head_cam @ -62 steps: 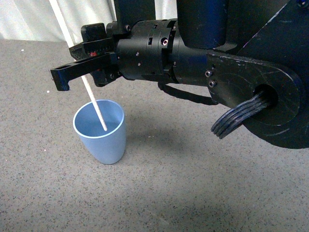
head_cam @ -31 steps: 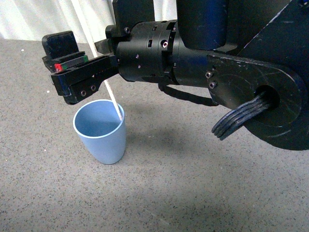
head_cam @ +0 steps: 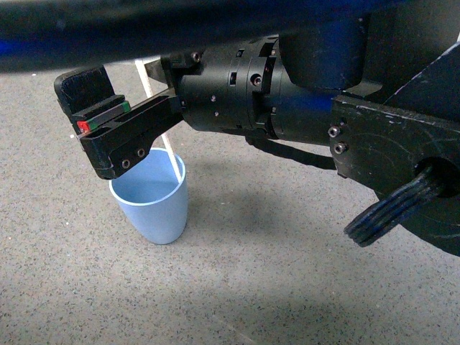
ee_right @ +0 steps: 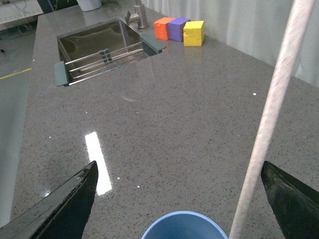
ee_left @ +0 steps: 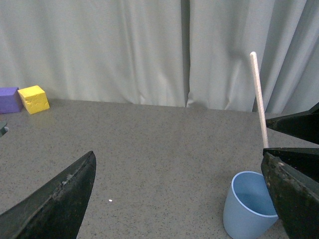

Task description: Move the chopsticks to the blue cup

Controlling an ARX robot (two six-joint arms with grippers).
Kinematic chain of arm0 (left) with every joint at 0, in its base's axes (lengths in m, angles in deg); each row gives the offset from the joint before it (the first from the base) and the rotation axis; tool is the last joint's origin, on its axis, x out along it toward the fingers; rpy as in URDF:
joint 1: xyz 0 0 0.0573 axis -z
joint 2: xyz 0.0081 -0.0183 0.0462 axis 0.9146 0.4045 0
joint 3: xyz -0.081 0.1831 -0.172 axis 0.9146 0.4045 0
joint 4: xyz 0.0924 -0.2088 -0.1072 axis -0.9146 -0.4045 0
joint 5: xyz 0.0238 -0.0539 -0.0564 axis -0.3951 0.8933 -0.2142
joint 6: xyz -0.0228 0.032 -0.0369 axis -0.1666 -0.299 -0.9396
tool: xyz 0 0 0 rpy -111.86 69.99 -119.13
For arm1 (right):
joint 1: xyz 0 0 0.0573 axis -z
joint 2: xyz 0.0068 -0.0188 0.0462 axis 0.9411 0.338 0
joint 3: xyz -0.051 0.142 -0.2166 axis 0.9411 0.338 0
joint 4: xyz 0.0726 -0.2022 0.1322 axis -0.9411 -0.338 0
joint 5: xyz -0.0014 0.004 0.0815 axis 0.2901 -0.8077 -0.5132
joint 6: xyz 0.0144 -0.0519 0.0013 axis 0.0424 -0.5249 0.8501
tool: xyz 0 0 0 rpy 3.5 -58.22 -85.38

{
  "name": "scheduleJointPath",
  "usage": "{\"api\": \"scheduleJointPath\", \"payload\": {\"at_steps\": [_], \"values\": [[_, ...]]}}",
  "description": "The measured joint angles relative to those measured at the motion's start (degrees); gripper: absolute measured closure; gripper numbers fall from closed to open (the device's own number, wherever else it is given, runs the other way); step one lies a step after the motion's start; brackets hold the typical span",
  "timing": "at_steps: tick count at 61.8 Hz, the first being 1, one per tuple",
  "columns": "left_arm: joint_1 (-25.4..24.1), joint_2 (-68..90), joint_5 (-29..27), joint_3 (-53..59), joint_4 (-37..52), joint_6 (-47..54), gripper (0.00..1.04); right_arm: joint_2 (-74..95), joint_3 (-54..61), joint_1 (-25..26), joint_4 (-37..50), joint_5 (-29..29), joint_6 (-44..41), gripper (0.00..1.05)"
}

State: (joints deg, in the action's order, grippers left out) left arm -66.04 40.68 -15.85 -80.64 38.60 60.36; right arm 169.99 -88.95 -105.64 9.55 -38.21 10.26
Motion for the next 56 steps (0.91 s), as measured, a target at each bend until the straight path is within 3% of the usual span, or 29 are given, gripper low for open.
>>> {"api": "scheduleJointPath", "payload": {"at_steps": [23, 33, 46, 56], "values": [[0.00, 0.00, -0.02, 0.00, 0.00, 0.00, 0.07, -2.25, 2.19, 0.39, 0.87, 2.64, -0.13, 0.09], [0.00, 0.00, 0.00, 0.00, 0.00, 0.00, 0.07, -6.82, 2.97, 4.17, -4.11, 15.10, 2.89, 0.09], [0.00, 0.00, 0.00, 0.00, 0.00, 0.00, 0.07, -14.84, 8.04, 14.03, -12.87, 29.99, 8.87, 0.09], [0.00, 0.00, -0.02, 0.00, 0.00, 0.00, 0.07, -22.64, 14.71, 21.35, -16.55, 35.52, 8.17, 0.09]]}}
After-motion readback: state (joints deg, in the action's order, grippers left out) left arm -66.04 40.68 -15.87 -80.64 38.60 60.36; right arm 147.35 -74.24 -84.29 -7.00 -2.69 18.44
